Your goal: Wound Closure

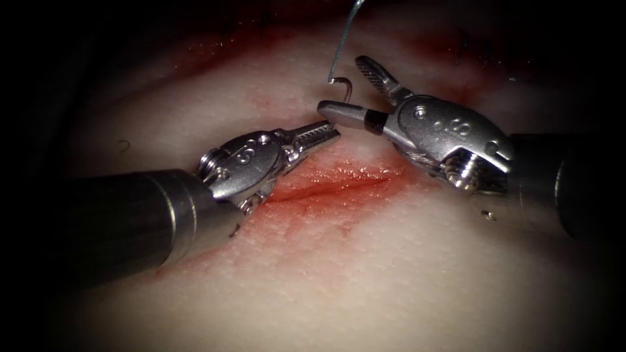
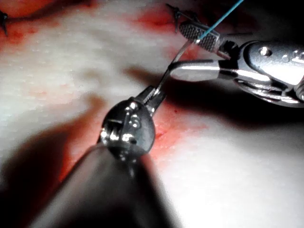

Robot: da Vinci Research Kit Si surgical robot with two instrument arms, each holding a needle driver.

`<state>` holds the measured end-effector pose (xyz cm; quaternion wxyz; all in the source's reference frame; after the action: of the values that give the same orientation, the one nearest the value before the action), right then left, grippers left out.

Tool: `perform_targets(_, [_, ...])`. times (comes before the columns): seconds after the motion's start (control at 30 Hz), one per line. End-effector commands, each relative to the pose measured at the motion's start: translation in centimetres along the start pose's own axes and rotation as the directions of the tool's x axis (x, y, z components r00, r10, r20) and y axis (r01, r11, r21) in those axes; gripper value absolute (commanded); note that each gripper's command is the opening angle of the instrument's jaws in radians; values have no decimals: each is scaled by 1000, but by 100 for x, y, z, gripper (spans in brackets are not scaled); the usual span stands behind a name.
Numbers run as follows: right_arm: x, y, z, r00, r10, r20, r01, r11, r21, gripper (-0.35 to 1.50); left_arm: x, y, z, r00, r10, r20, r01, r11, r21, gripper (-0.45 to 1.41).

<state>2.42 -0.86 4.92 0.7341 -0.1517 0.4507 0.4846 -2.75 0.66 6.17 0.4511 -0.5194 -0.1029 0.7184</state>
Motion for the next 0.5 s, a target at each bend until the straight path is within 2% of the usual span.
perform_targets(0.03, [-5, -8, 9, 1000, -6, -4, 6, 1000, 5, 81, -5, 1, 7, 1000, -2, 0, 2, 1000, -4, -45])
perform_targets(0.2, [-6, -7, 9, 1000, -16, -23, 16, 1000, 4, 67, -3, 3, 6, 1000, -3, 0, 3, 1000, -10, -45])
perform_targets(0.3, [-6, -8, 8, 999, -15, -29, 15, 1000, 6, 42, -4, 3, 6, 1000, -3, 0, 3, 1000, -11, -45])
perform_targets(0.33, [-6, -9, 8, 999, -15, -32, 15, 1000, 5, 39, -4, 3, 7, 1000, -3, 0, 3, 1000, -11, -45])
perform_targets(0.37, [-6, -9, 8, 999, -14, -35, 14, 1000, 5, 22, -4, 3, 7, 1000, -3, -1, 3, 1000, -14, -45])
perform_targets(0.47, [-6, -9, 8, 999, -26, -35, 26, 1000, 4, -6, -4, 4, 7, 1000, -3, -1, 3, 1000, -13, -45])
perform_targets(0.5, [-6, -9, 8, 999, -27, -36, 27, 1000, 6, -33, -4, 6, 7, 1000, -3, -1, 3, 1000, -19, -45])
